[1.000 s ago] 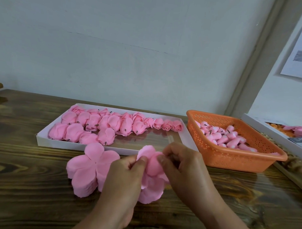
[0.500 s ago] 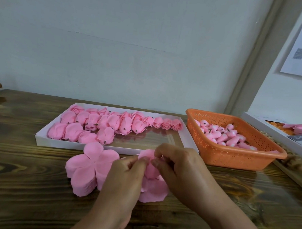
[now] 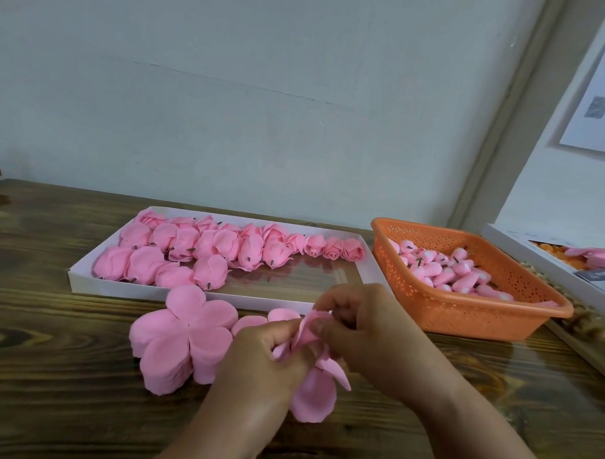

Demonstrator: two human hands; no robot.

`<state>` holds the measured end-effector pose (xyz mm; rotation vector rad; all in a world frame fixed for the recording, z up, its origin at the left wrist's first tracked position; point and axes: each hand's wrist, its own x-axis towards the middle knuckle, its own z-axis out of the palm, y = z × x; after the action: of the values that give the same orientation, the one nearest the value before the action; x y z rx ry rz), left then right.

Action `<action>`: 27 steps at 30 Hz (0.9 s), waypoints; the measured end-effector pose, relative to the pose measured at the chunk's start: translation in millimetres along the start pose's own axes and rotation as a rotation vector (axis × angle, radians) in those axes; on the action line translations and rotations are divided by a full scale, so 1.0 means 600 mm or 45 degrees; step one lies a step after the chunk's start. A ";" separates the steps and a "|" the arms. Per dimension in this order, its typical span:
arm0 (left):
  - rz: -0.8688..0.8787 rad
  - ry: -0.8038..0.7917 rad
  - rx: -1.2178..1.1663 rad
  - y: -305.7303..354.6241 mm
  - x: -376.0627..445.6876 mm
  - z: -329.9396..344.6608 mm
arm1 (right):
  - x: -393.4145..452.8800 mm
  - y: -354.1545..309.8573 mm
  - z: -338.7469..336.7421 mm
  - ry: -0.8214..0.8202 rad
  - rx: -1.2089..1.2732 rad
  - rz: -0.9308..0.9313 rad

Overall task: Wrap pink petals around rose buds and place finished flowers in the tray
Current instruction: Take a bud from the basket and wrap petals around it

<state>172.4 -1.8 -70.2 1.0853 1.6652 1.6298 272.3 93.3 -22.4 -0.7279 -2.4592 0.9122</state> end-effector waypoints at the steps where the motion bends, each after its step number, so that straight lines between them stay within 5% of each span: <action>1: -0.010 -0.001 -0.004 0.001 0.001 -0.001 | -0.001 0.002 0.000 0.018 0.043 0.001; 13: -0.178 -0.253 -0.127 0.011 0.006 -0.025 | 0.001 0.023 -0.047 -0.479 0.504 -0.034; 22: -0.242 -0.343 -0.157 0.019 0.006 -0.032 | 0.001 0.034 -0.037 -0.398 0.494 -0.159; 27: -0.229 -0.042 -0.174 0.010 0.009 -0.018 | 0.001 0.043 -0.011 -0.126 0.654 -0.086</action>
<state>161.8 -3.5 -62.5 0.8656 1.5578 1.5756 284.1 113.3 -35.1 -0.4225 -2.1647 1.4993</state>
